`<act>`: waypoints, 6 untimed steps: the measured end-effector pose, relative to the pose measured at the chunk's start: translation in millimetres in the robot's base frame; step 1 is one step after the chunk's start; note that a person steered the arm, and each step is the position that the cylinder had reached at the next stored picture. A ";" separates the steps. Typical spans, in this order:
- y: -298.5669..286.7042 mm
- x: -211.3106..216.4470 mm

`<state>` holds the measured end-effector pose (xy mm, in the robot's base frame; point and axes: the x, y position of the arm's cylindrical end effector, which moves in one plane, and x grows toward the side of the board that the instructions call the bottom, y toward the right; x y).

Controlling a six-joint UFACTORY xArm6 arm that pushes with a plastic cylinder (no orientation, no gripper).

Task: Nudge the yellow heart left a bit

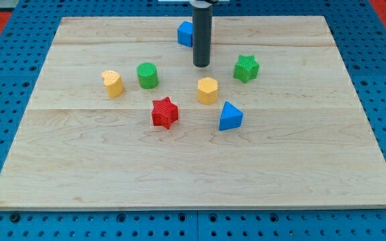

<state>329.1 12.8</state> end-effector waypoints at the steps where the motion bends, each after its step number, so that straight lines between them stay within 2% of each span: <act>1: -1.0 0.1; 3: -15.6 58.3; 6: -107.6 67.4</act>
